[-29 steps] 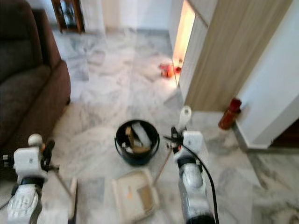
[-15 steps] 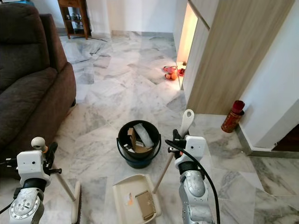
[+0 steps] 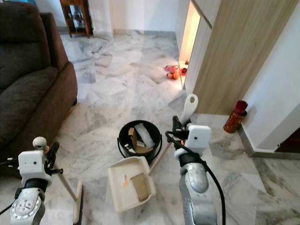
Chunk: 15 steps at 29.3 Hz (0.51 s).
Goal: Sweep floor
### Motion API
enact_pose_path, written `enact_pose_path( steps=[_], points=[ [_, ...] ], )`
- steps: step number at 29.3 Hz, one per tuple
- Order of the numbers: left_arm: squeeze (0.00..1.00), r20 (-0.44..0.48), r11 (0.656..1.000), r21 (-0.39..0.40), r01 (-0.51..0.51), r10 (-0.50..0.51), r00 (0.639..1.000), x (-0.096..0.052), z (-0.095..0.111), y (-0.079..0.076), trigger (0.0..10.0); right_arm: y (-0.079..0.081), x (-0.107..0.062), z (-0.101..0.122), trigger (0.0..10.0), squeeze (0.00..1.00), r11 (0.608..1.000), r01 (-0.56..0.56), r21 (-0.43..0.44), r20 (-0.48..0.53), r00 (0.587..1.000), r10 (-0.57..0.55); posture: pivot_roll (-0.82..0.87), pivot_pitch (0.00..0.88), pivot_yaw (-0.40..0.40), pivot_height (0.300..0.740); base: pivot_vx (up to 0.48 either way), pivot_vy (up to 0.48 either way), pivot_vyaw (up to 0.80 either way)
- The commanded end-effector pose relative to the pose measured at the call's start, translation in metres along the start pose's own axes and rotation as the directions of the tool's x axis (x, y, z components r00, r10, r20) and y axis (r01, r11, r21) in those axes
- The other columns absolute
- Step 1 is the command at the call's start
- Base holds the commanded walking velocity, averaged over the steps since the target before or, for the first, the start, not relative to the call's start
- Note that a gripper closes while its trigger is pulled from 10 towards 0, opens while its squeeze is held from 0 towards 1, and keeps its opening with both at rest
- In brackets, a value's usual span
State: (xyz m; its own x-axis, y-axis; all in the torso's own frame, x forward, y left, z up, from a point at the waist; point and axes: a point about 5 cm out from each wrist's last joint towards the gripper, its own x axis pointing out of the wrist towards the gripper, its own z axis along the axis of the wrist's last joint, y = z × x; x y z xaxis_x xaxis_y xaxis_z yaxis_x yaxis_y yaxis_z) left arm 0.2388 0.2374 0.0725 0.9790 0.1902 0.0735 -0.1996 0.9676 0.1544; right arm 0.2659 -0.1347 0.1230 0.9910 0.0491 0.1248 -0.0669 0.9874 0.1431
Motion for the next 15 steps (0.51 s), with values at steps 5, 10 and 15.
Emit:
enact_pose_path(
  steps=[5, 10, 15],
  points=[
    [0.00, 0.052, 1.000, 0.008, 0.001, -0.002, 0.999, 0.004, 0.010, 0.002, 10.0, 0.004, -0.001, 0.026, 10.0, 0.00, 1.000, 0.009, 0.012, 0.072, 0.997, -0.010, 0.06, 0.000, -0.015, 0.740, 0.000, 0.000, 0.00],
    [0.00, 0.054, 1.000, 0.008, 0.000, -0.001, 0.999, 0.005, 0.011, 0.002, 10.0, 0.003, 0.006, 0.059, 10.0, 0.00, 0.998, 0.045, 0.042, 0.153, 0.987, -0.051, 0.05, 0.000, -0.015, 0.740, 0.000, 0.000, 0.00],
    [0.00, 0.055, 1.000, 0.008, -0.002, 0.001, 0.998, 0.005, 0.011, 0.001, 10.0, 0.003, 0.012, 0.076, 10.0, 0.00, 0.995, 0.066, 0.079, 0.231, 0.969, -0.083, 0.06, 0.000, -0.019, 0.740, 0.000, 0.000, 0.00]
  ],
)
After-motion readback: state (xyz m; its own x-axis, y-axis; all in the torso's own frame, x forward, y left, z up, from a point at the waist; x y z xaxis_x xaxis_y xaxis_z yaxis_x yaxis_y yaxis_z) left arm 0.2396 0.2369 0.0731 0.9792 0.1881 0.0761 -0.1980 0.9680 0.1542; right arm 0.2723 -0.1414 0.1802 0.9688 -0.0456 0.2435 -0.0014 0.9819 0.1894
